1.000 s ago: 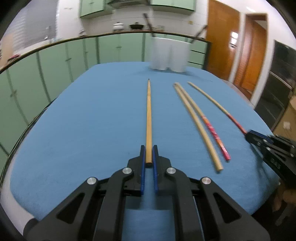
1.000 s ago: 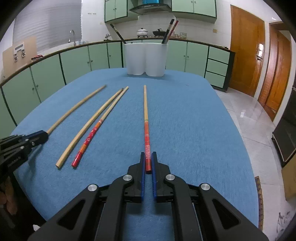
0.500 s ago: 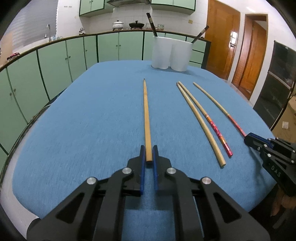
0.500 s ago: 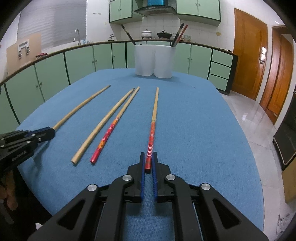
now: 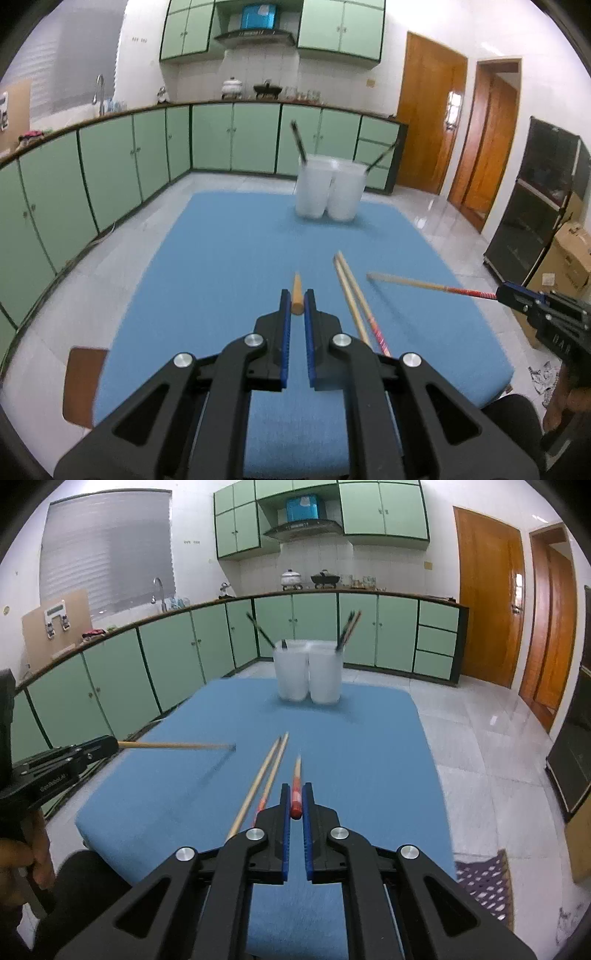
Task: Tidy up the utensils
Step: 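Carry both chopsticks up to the white holder with both grippers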
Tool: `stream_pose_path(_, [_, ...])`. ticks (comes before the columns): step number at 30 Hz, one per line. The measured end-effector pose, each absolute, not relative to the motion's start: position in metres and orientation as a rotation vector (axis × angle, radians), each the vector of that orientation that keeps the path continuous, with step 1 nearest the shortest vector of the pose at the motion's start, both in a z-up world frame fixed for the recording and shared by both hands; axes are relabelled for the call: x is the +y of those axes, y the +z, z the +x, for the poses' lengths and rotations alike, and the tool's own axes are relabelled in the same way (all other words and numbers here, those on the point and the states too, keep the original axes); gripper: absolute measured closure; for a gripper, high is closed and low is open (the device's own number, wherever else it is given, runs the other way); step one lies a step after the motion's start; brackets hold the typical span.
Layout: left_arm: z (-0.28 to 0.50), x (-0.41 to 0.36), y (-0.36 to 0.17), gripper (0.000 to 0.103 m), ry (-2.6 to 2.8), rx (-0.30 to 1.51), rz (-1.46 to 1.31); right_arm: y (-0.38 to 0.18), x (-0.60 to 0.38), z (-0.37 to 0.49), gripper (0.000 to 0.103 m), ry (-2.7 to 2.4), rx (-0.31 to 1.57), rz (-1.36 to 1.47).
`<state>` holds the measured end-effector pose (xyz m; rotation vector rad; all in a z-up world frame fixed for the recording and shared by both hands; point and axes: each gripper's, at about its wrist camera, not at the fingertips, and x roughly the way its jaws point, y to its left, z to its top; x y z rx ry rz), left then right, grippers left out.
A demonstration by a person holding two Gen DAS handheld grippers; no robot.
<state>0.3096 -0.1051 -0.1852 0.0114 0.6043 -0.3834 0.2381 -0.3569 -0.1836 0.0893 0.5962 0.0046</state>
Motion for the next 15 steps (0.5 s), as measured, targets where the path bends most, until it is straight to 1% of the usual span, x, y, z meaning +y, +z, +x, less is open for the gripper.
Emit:
stream_pose_path(3, [0.314, -0.104, -0.157, 0.097, -0.416, 0.592, 0.007, -0.153, -0.361, 0.243, 0.097, 0.020, 0.597, 0.081])
stream_pose_path(8, [0.332, -0.108, -0.128, 0.097, -0.460, 0.610, 0.029, -0.113, -0.360, 0.267, 0.097, 0.059, 0.634, 0.044])
stream_pose_path(15, [0.368, -0.120, -0.115, 0.097, -0.499, 0.678, 0.076, -0.099, -0.355, 0.308, 0.097, 0.079, 0.715, -0.007])
